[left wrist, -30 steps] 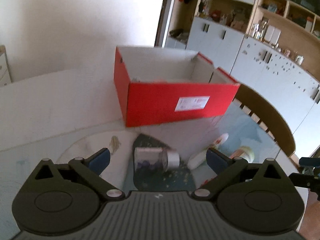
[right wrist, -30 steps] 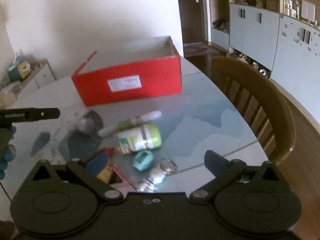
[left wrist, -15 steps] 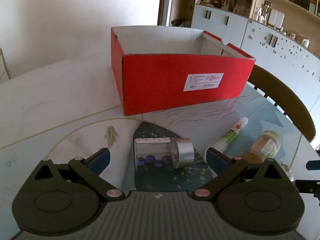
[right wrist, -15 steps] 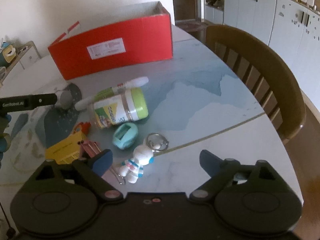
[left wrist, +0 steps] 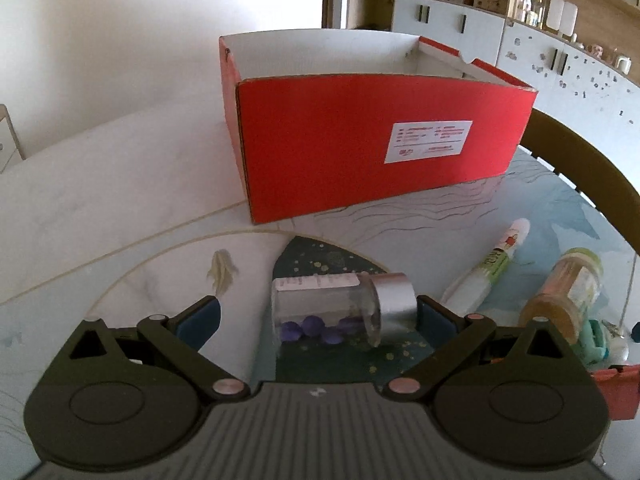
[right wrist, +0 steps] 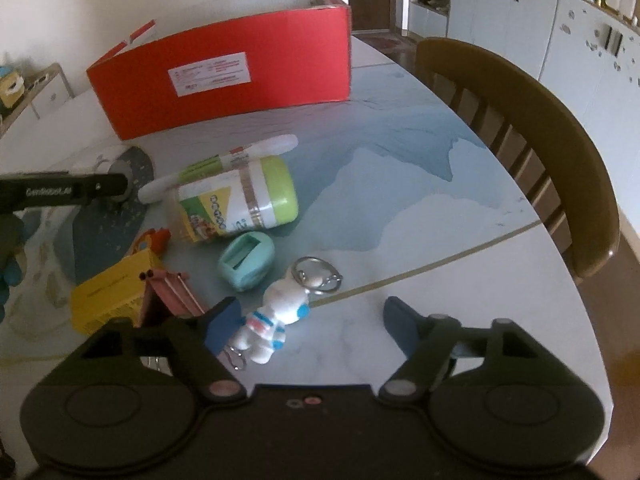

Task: Organize rigid objects
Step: 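Grasp the clear jar of blue balls with the left tool while the right tool grasps the white astronaut keychain, then carry the jar and astronaut keychain into the red box with both tools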

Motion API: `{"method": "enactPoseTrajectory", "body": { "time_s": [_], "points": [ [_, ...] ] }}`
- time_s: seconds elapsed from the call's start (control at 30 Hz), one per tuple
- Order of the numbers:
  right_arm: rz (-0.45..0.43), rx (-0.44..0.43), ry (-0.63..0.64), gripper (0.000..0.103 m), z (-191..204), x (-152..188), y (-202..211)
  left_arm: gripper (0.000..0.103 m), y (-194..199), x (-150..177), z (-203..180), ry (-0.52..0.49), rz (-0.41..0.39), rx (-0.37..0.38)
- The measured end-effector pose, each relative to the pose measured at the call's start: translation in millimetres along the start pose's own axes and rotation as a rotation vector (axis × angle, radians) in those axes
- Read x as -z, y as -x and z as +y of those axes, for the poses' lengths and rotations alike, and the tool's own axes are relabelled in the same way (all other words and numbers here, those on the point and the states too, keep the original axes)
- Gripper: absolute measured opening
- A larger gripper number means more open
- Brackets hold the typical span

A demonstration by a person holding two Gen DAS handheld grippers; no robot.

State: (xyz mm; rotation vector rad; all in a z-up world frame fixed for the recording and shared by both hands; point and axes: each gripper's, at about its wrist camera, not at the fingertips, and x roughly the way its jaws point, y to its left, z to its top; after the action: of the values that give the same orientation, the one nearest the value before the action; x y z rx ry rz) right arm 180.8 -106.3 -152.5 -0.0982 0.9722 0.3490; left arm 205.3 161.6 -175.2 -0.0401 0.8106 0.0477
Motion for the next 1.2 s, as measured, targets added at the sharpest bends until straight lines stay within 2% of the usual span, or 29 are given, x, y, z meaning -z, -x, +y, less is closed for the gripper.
{"method": "enactPoseTrajectory", "body": {
  "time_s": [0.13, 0.23, 0.3, 0.43, 0.5, 0.67, 0.9, 1.2],
  "points": [
    [0.006, 0.026, 0.031, 0.068, 7.5, 1.1, 0.6, 0.102, -2.5, -0.5, -0.1, 0.007, 0.001, -0.005],
    [0.005, 0.018, 0.039, 0.059, 11.0, 1.0, 2.3, 0.099, -2.4, -0.2, -0.7, 0.003, -0.005, -0.011],
    [0.004, 0.013, 0.041, 0.053, 12.6, 0.8, 2.8, 0.090, -2.5, -0.3, -1.0, -0.001, -0.001, -0.001],
    [0.002, 0.007, 0.043, 0.042, 15.2, 1.1, 4.4, 0.079, -1.2, -1.3, -2.2, -0.012, -0.002, 0.003],
    [0.002, 0.001, 0.037, 0.034, 14.9, 0.5, 5.0, 0.068, -0.7, -2.0, -2.0, -0.010, 0.002, 0.008],
    [-0.001, -0.001, 0.005, 0.024, 9.6, -0.7, 5.4, 0.069, -0.7, -2.7, -3.7, -0.028, 0.015, 0.011],
    [-0.025, -0.004, -0.050, 0.020, -0.1, -1.2, 12.4, 0.068, 2.2, -6.3, -2.6, -0.021, 0.032, 0.011],
    [-0.087, -0.042, -0.128, 0.019, -14.6, -8.1, 45.2, 0.068, 33.1, -14.7, -1.3, 0.010, 0.025, 0.063]
  ]
}}
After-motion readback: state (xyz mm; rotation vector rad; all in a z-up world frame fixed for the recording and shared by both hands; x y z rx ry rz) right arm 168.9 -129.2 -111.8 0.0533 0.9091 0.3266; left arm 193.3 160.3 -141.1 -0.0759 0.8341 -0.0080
